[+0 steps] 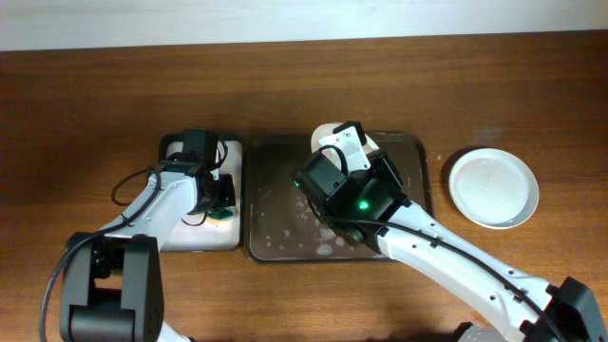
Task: Clean dirty plates on tray and stack at the side
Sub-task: 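Lift the pink plate with the right gripper and stack it on the pile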
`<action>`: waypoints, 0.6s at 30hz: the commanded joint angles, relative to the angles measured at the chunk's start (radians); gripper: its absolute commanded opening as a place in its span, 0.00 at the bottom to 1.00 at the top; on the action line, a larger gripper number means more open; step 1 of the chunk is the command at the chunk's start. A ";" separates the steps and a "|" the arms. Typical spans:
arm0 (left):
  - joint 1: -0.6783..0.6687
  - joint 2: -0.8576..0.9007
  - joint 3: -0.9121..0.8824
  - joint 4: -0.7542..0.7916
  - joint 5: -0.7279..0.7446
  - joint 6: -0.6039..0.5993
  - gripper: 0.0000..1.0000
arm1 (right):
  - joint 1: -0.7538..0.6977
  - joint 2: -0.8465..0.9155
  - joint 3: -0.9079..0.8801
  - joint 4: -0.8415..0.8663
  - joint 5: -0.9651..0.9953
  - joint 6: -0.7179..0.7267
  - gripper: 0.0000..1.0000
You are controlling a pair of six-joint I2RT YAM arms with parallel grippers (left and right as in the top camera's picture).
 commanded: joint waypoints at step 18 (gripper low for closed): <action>0.004 0.034 -0.006 0.106 0.034 0.139 0.12 | -1.042 -0.022 0.020 -0.077 -0.879 0.230 0.04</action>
